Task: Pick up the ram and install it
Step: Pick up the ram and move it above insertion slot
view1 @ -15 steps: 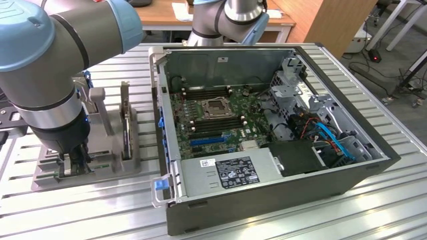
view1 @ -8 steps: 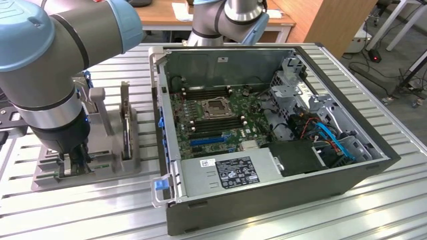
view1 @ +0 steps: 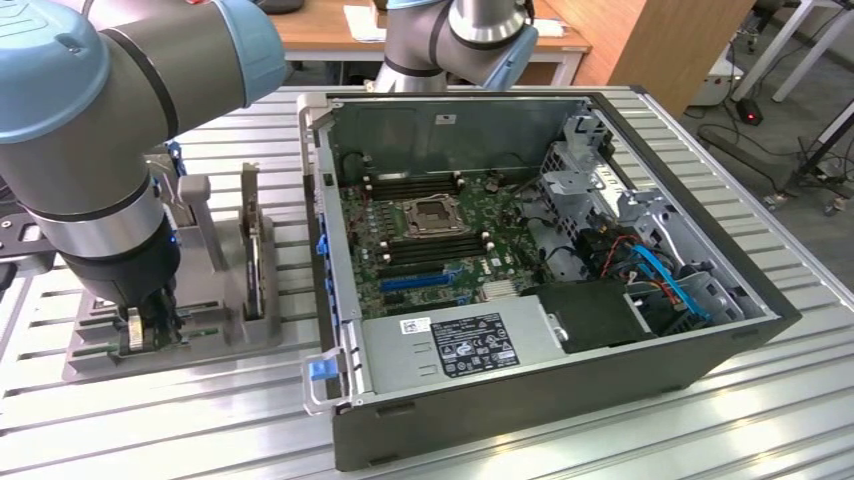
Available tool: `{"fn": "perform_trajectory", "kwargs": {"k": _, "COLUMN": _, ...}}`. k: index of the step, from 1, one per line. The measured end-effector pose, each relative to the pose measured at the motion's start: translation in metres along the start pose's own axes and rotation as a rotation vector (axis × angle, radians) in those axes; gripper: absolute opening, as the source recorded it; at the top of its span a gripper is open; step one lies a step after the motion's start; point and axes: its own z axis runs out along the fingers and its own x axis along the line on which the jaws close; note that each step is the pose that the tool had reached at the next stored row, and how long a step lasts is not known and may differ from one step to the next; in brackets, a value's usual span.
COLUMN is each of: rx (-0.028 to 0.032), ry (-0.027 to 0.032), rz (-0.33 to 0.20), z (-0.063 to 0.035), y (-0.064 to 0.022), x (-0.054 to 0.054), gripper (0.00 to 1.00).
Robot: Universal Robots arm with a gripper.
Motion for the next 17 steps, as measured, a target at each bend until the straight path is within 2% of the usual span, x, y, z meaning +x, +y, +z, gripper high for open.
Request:
{"fn": "perform_trajectory", "kwargs": {"k": 9, "rx": -0.0005, "ry": 0.0019, "rz": 0.0, "z": 0.0, "y": -0.0002, "x": 0.0011, "gripper": 0.22}}
{"fn": "perform_trajectory", "kwargs": {"k": 17, "rx": -0.0062, "ry": 0.0024, "rz": -0.011, "z": 0.0, "y": -0.0015, "x": 0.0012, "gripper": 0.22}}
